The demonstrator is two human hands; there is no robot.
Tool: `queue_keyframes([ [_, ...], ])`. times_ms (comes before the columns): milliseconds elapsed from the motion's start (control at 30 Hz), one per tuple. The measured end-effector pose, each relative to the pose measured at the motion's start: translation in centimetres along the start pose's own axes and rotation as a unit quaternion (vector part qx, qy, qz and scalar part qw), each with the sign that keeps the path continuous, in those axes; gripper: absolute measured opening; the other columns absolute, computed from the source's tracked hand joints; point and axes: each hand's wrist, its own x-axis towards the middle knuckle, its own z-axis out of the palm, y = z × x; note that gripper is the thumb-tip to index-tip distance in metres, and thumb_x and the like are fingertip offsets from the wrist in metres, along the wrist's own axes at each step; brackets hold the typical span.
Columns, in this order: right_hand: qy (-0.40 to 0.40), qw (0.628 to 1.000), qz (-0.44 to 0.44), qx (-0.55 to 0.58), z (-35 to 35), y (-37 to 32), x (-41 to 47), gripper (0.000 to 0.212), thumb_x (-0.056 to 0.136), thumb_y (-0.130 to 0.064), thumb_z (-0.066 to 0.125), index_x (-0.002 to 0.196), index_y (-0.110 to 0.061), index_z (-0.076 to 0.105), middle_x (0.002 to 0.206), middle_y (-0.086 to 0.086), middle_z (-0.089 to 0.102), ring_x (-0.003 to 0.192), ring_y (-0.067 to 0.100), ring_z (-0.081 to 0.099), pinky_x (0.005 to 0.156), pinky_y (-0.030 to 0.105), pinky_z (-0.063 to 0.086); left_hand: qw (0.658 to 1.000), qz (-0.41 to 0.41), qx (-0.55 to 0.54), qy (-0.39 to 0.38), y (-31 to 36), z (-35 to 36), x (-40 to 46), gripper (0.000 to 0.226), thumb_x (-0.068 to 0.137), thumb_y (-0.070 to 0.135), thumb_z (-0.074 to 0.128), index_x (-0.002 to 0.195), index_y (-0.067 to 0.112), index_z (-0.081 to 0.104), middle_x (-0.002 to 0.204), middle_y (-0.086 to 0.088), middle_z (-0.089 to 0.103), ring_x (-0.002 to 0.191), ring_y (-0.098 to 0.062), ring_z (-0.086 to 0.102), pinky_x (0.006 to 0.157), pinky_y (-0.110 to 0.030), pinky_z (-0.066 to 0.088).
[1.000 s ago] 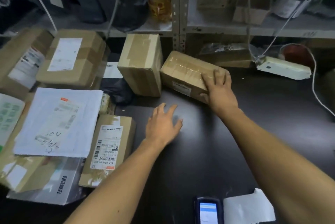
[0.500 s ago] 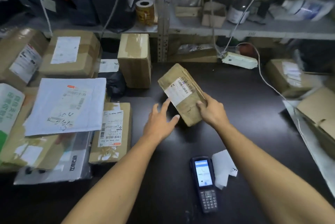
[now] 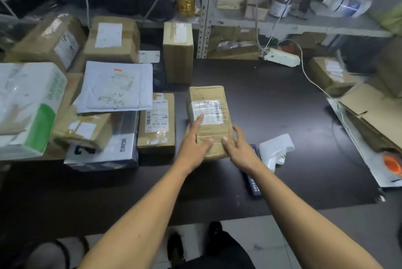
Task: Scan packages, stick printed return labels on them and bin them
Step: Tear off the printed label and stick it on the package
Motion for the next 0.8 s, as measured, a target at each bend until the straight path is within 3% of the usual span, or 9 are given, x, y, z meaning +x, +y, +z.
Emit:
queue_keyframes([
  [67, -0.009, 0.999, -0.03, -0.037, 1.0, 0.4, -0.5, 0.069, 0.1, -0.029, 0.053, 0.155, -0.027, 0.012, 0.142, 0.004, 0.047, 0.125, 0.019, 0.051, 0.106, 0.032, 0.04, 1.0, 0.005, 0.019, 0.001, 0.1, 0.0, -0.9, 0.071, 0.09, 0.024, 0.062, 0.147, 0.053, 0.03, 0.156, 0.007, 0.034, 0.134, -0.015, 0.046, 0.114, -0.03, 0.034],
  [133, -0.04, 0.996, -0.042, -0.066, 2.2, 1.2, -0.7, 0.077, 0.096, -0.039, 0.057, 0.156, -0.032, 0.009, 0.152, 0.006, 0.037, 0.137, 0.021, 0.041, 0.115, 0.038, 0.033, 0.998, -0.008, 0.068, -0.004, -0.1, 0.0, -1.5, 0.066, 0.096, 0.013, 0.056, 0.151, 0.041, 0.032, 0.161, 0.003, 0.024, 0.143, -0.017, 0.034, 0.107, -0.015, 0.022],
  [233, -0.059, 0.995, -0.031, -0.074, 3.3, 2.7, -1.2, 0.079, 0.092, -0.049, 0.06, 0.156, -0.035, 0.014, 0.151, 0.01, 0.037, 0.138, 0.024, 0.04, 0.116, 0.037, 0.031, 0.994, -0.027, 0.106, -0.024, -0.7, -0.1, -2.4, 0.066, 0.097, 0.011, 0.053, 0.15, 0.044, 0.031, 0.166, -0.002, 0.011, 0.149, -0.017, 0.02, 0.109, -0.018, 0.019],
  [333, -0.088, 0.993, -0.038, -0.072, 3.3, 3.3, -1.8, 0.08, 0.093, -0.039, 0.063, 0.156, -0.034, 0.014, 0.151, 0.01, 0.034, 0.135, 0.024, 0.041, 0.113, 0.031, 0.03, 0.992, -0.036, 0.117, -0.016, -1.0, -0.3, -3.0, 0.066, 0.096, 0.012, 0.054, 0.148, 0.046, 0.033, 0.165, -0.003, 0.013, 0.149, -0.018, 0.023, 0.119, -0.033, 0.025],
  [433, -0.115, 0.991, -0.055, -0.034, 2.4, 3.4, -2.7, 0.073, 0.097, -0.029, 0.06, 0.156, -0.029, 0.017, 0.156, 0.005, 0.03, 0.141, 0.018, 0.035, 0.111, 0.021, 0.024, 0.989, -0.042, 0.141, -0.029, -1.4, 0.0, -3.0, 0.077, 0.089, 0.023, 0.07, 0.151, 0.042, 0.029, 0.161, -0.001, 0.019, 0.143, -0.009, 0.027, 0.113, -0.023, 0.025],
  [567, -0.149, 0.989, -0.023, -0.005, 0.5, 3.8, -3.5, 0.063, 0.101, -0.027, 0.048, 0.156, -0.034, 0.017, 0.151, -0.005, 0.037, 0.133, 0.013, 0.041, 0.105, 0.019, 0.03, 0.988, -0.062, 0.143, -0.009, -1.4, 1.4, -3.2, 0.097, 0.076, 0.033, 0.084, 0.152, 0.045, 0.024, 0.149, -0.003, 0.031, 0.135, -0.02, 0.042, 0.107, -0.024, 0.03],
  [633, -0.086, 0.996, -0.001, 0.011, -0.3, 4.4, -3.5, 0.056, 0.101, -0.019, 0.041, 0.153, -0.031, 0.027, 0.144, -0.001, 0.048, 0.125, 0.019, 0.051, 0.1, 0.024, 0.037, 0.986, -0.058, 0.157, 0.003, -1.3, 2.0, -3.2, 0.097, 0.077, 0.032, 0.083, 0.152, 0.046, 0.023, 0.147, -0.004, 0.036, 0.132, -0.021, 0.045, 0.105, -0.023, 0.03],
  [700, 0.042, 0.999, 0.025, -0.016, -1.2, 5.7, -3.5, 0.046, 0.098, -0.016, 0.043, 0.143, -0.022, 0.043, 0.129, 0.003, 0.057, 0.114, 0.022, 0.055, 0.088, 0.027, 0.039, 0.986, -0.052, 0.161, 0.006, -1.2, 2.2, -3.2, 0.097, 0.078, 0.03, 0.083, 0.152, 0.045, 0.023, 0.146, -0.002, 0.04, 0.132, -0.019, 0.045, 0.105, -0.021, 0.029],
  [800, 0.15, 0.973, 0.079, -0.159, -2.8, 8.4, -3.9, 0.047, 0.093, -0.034, 0.054, 0.135, -0.014, 0.045, 0.13, 0.009, 0.047, 0.12, 0.028, 0.045, 0.089, 0.039, 0.043, 0.985, -0.048, 0.167, 0.005, -0.9, 2.2, -3.1, 0.096, 0.077, 0.025, 0.084, 0.152, 0.043, 0.027, 0.149, 0.003, 0.04, 0.133, -0.016, 0.045, 0.108, -0.021, 0.028],
])
